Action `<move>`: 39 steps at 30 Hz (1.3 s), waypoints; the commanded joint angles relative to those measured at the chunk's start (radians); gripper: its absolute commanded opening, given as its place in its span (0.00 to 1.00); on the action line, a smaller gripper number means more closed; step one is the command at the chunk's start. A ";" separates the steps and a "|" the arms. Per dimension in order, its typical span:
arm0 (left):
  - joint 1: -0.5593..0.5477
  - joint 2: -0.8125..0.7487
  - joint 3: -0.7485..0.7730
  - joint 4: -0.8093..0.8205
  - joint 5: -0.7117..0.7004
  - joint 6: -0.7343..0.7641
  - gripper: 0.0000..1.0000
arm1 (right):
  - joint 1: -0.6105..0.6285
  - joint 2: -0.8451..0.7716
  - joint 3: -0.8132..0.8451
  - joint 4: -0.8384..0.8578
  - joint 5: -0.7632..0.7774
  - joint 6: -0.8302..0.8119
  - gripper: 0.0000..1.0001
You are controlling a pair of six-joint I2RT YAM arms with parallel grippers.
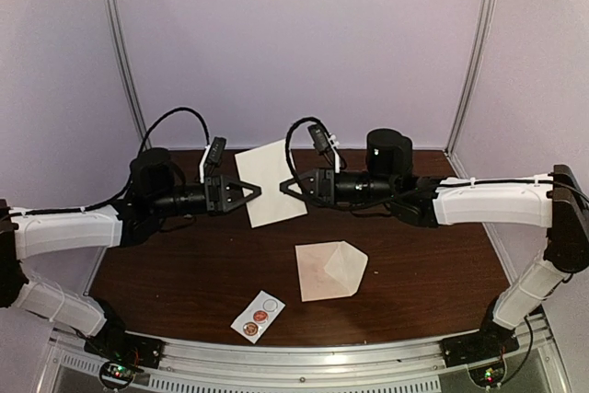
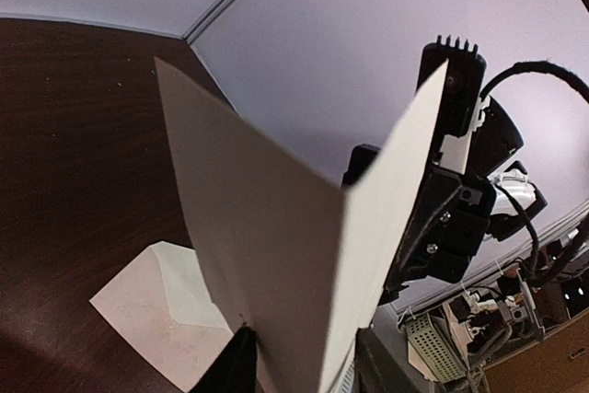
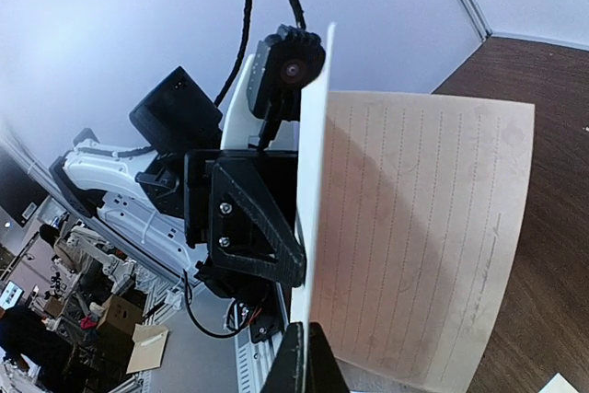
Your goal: Place the letter into the envelope and seal it
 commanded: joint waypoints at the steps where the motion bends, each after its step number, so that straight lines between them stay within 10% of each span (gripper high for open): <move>1: 0.005 -0.036 -0.022 0.096 0.013 -0.006 0.24 | -0.002 0.003 0.000 -0.022 0.034 -0.012 0.00; 5: 0.005 -0.042 -0.032 0.099 0.012 -0.002 0.09 | -0.012 -0.004 -0.005 -0.047 0.066 -0.010 0.02; 20: 0.004 -0.090 -0.049 0.144 0.102 0.078 0.00 | -0.042 -0.070 -0.033 -0.141 0.128 -0.043 0.87; 31: -0.002 -0.092 -0.020 0.124 0.163 0.129 0.00 | 0.007 -0.010 0.038 -0.071 -0.044 -0.040 0.87; 39: -0.007 -0.082 -0.017 0.119 0.159 0.134 0.00 | 0.019 0.005 0.034 0.059 -0.108 0.033 0.60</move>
